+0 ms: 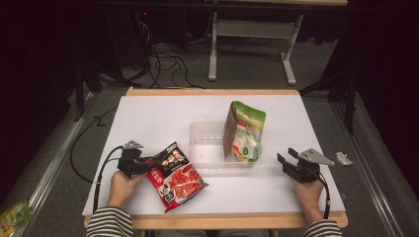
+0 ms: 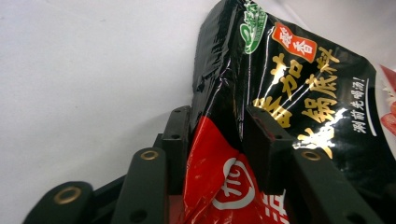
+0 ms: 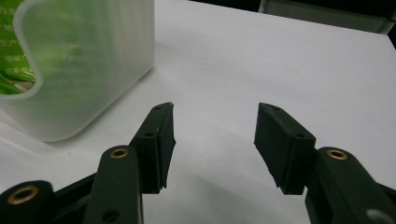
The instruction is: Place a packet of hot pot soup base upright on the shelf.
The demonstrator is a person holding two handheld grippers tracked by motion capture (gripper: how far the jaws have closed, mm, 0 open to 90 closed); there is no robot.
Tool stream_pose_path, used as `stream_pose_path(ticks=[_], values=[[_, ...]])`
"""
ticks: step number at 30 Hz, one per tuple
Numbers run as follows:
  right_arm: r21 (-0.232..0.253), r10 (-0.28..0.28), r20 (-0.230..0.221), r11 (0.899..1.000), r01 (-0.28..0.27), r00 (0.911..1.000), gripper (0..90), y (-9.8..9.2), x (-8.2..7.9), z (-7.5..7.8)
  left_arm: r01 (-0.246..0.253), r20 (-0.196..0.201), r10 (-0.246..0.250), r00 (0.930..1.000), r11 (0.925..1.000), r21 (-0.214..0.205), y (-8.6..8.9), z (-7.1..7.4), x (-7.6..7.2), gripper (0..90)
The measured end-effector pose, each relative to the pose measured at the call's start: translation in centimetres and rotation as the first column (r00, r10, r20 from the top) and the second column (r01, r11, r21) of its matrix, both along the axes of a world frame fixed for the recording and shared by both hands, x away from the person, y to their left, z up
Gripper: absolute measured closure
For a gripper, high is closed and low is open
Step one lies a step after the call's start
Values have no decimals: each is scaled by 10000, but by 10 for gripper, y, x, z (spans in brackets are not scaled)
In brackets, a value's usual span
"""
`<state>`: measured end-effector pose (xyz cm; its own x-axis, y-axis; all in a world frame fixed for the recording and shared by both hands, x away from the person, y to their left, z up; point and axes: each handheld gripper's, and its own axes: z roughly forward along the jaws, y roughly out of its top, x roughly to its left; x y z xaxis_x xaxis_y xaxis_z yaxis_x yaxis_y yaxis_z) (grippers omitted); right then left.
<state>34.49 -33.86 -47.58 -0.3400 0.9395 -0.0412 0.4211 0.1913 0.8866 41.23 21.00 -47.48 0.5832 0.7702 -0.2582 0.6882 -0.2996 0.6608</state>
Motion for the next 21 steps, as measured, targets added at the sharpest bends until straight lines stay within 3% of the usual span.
stream_pose_path(ticks=[9,11,21], values=[[-1,3,-15,10000,-3,10000,481,0,0,0,188,-247,-196,9995,9993,-328,3,1,0,792],[16,0,-7,10000,0,10000,480,0,0,0,133,-198,-144,9997,9985,-533,5,3,-1,829],[168,-31,-36,9999,32,10000,473,-1,0,0,279,163,-272,9995,9986,-444,8,19,-11,884]])
